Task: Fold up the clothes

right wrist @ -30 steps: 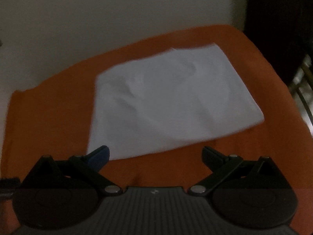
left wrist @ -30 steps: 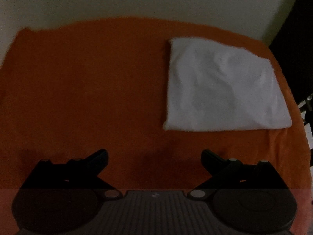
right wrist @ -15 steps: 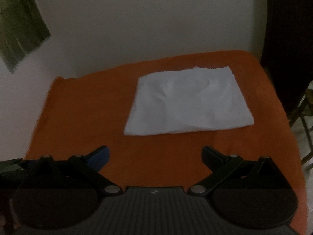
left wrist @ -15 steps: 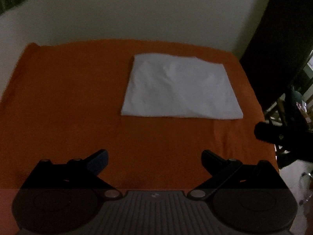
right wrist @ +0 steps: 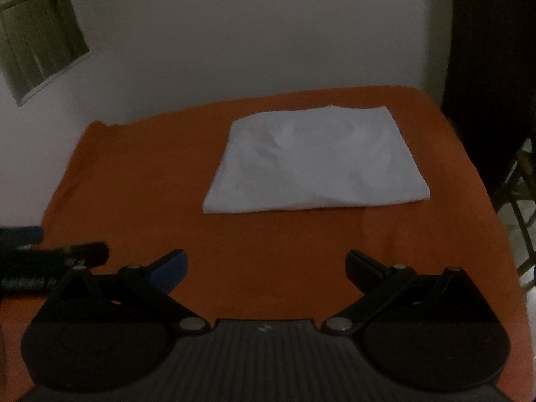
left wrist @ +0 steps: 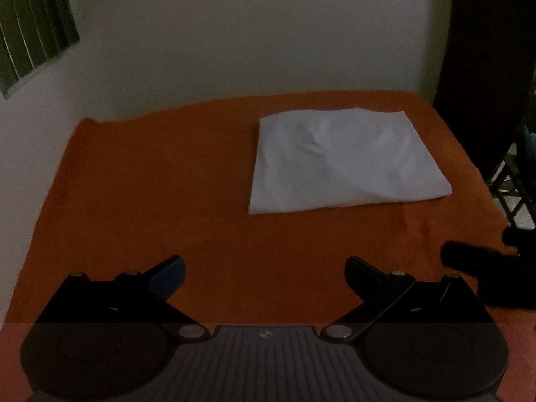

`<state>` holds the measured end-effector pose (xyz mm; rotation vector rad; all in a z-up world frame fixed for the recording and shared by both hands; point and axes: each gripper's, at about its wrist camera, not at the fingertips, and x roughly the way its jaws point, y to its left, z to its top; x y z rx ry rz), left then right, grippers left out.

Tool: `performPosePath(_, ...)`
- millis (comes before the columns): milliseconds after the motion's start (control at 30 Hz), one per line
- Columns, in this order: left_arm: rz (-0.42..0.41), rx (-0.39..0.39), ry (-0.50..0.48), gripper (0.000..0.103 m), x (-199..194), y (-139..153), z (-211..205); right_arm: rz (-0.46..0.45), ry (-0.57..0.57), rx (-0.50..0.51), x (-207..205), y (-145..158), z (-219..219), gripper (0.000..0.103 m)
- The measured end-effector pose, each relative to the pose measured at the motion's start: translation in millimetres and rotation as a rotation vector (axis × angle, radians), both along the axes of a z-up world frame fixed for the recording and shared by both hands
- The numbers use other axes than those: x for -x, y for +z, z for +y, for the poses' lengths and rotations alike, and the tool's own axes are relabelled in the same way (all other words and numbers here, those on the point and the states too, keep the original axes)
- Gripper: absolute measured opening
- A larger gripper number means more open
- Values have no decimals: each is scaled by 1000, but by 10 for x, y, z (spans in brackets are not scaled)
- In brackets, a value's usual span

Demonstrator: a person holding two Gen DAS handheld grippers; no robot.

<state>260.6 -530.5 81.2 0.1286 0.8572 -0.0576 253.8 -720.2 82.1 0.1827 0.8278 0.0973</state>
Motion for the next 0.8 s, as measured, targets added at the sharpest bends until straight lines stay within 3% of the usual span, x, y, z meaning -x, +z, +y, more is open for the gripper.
performPosePath(100, 3, -32, 42, 103, 226, -485, 19, 26, 25, 9, 60, -353, 120, 102)
performPosePath(233, 106, 52, 17, 103, 543, -984, 90, 6, 43, 47, 366, -695, 327, 102)
performPosePath(433, 100, 202, -29, 103, 999, -1145, 183, -72, 25, 129, 1011, -878, 487, 102)
performPosePath(567, 95, 168, -13, 103, 1078, -1200, 214, -22, -6, 84, 1154, -983, 491, 102)
performPosePath(667, 87, 191, -12, 103, 1123, -1160, 316, -37, -30, 58, 1239, -980, 459, 102)
performPosePath(800, 26, 98, 0, 103, 1235, -1065, 351, -63, -32, 64, 1338, -954, 398, 102)
